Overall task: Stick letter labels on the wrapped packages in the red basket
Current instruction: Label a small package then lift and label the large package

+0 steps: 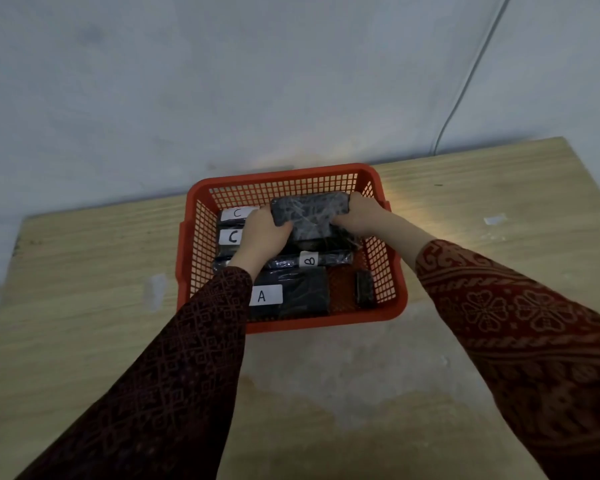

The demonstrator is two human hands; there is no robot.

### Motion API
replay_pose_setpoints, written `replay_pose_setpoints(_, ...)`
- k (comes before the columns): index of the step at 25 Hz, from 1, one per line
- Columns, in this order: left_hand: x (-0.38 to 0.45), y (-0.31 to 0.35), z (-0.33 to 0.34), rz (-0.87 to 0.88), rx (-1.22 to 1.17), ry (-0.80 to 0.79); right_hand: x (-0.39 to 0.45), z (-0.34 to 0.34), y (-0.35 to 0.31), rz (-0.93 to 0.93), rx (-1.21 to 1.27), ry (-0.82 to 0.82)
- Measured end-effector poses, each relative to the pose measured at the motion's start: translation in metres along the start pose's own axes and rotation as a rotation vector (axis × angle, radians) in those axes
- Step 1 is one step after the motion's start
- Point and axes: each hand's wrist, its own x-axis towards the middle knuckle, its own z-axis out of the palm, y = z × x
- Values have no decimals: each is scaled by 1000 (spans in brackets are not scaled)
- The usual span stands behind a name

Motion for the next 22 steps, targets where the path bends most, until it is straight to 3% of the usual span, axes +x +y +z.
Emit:
replay_pose_setpoints(5, 10, -1, 4, -144, 22, -44, 1, 3, 1, 19, 8, -15)
replay_pose_setpoints(9, 2, 7, 4, -101, 25, -28, -9, -3, -2, -52, -9, 39)
replay_pose_setpoints(13, -12, 16, -6, -33, -52, 91, -23, -12, 0, -150, 19, 148)
replay_pose_setpoints(17, -26, 29, -19, -42, -252, 219, -38, -27, 3, -229, 172, 242)
replay_pose_setpoints(20, -39, 38, -26, -101, -487, 294, -57, -36, 2, -260, 345, 202)
replay_pose_setpoints(22, -49, 41, -29, -39, -554, 366, -64, -37, 5, -271, 549, 189)
